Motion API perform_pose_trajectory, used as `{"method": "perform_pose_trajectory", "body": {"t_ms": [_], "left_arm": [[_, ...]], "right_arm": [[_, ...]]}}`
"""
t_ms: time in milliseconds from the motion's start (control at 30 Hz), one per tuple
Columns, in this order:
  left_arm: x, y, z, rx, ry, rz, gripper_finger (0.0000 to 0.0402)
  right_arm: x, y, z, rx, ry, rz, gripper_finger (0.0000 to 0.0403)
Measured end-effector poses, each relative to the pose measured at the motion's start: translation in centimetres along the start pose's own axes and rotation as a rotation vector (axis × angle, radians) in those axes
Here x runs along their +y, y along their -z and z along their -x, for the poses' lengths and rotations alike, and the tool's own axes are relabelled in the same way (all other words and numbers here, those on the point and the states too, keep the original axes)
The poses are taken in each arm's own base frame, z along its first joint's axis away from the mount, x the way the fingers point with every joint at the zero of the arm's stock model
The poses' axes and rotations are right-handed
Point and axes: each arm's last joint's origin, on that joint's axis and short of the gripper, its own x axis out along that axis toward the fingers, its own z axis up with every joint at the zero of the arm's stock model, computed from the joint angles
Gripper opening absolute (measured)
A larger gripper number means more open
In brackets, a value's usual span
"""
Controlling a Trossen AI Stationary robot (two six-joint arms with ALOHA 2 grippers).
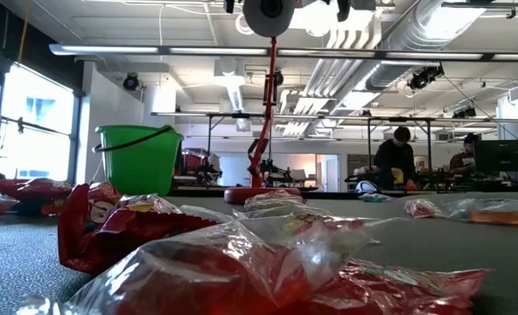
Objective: Sort candy
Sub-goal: Put the red candy into the purple bucket
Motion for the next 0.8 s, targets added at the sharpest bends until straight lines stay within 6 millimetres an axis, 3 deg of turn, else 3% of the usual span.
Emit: {"method": "perform_pose_trajectory", "body": {"t_ms": [300, 800], "left_arm": [[-0.7, 0.5, -1.2, -0.027, 0.027, 0.003, 0.0179], [-1.1, 0.3, -1.2, -0.049, 0.040, 0.001, 0.0179]], "right_arm": [[0.0, 0.0, 0.0, 0.004, -0.002, 0.006, 0.0007], [0.0, 0.2, 0.0, 0.022, -0.003, 0.006, 0.0007]]}}
